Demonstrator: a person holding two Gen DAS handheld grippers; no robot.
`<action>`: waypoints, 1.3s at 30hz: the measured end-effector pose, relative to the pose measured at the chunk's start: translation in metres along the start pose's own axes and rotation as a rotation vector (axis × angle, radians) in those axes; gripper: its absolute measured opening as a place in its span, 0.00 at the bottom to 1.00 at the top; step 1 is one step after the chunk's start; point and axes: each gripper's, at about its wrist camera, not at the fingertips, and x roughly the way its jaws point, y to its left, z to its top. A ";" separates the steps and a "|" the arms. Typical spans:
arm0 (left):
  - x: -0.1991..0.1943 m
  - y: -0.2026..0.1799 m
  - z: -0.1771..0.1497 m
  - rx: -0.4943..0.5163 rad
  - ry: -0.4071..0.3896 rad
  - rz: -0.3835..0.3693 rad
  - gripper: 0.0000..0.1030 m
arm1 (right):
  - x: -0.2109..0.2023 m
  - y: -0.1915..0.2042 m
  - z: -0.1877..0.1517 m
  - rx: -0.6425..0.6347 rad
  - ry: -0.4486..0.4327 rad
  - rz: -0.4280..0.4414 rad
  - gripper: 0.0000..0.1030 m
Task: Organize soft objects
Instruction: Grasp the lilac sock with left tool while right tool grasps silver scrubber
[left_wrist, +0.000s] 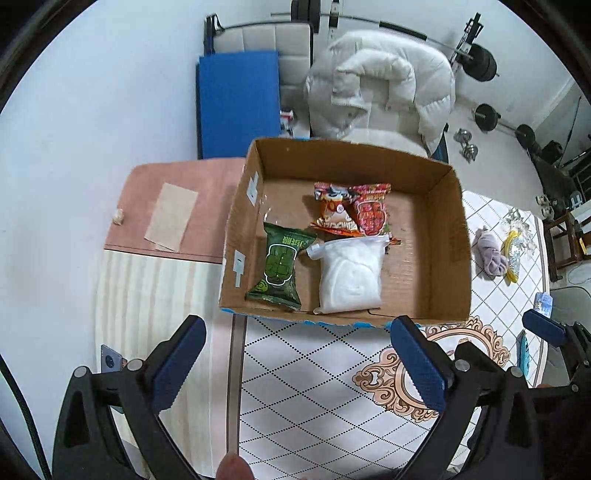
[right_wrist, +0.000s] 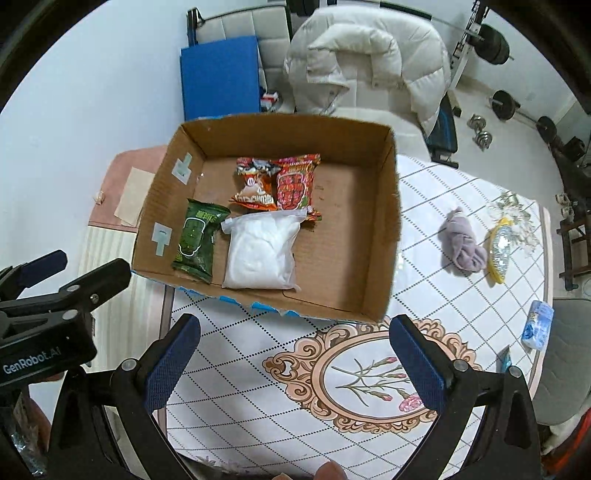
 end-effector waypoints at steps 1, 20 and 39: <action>-0.005 -0.001 -0.003 0.000 -0.013 0.005 0.99 | -0.005 -0.001 -0.002 0.002 -0.007 0.002 1.00; -0.024 -0.102 -0.006 0.072 -0.057 -0.014 1.00 | -0.034 -0.097 -0.028 0.097 -0.057 0.068 1.00; 0.235 -0.359 0.103 0.104 0.469 -0.184 0.91 | 0.100 -0.415 0.037 0.478 0.079 -0.040 0.99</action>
